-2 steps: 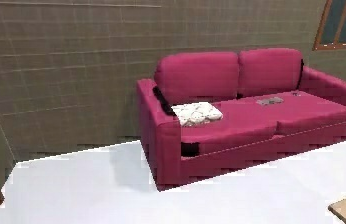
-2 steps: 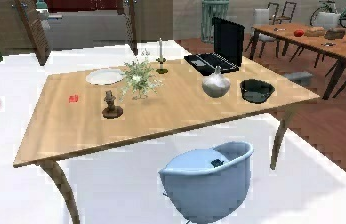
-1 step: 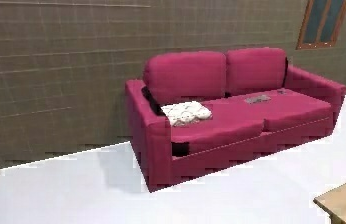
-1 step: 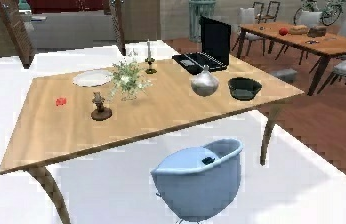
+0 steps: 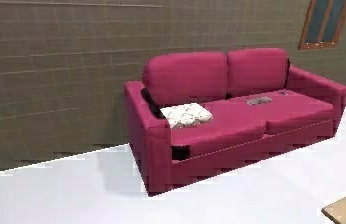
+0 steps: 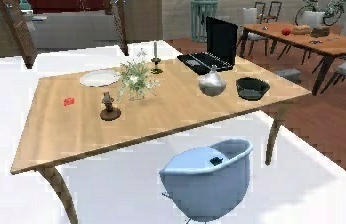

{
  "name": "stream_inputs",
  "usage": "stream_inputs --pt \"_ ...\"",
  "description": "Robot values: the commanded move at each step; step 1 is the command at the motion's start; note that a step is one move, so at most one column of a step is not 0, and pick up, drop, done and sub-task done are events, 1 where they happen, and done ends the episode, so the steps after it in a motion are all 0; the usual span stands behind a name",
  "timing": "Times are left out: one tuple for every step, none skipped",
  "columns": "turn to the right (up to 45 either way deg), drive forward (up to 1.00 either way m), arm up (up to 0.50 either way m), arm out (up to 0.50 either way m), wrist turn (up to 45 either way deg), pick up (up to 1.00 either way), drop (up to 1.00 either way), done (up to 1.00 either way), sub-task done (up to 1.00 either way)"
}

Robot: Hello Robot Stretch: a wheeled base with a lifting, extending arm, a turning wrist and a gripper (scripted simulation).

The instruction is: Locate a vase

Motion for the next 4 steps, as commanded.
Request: stream_inputs --pt "45.0 0.0 0.0 0.0 0.0 0.0 0.0 0.0 0.0" --pt "45.0 0.0 0.0 0.0 0.0 0.0 0.0 0.0 0.0" --pt "12.0 0.0 0.0 0.0 0.0 0.0 0.0 0.0 0.0" --pt "0.0 0.0 0.0 0.0 0.0 0.0 0.0 1.0 0.0"
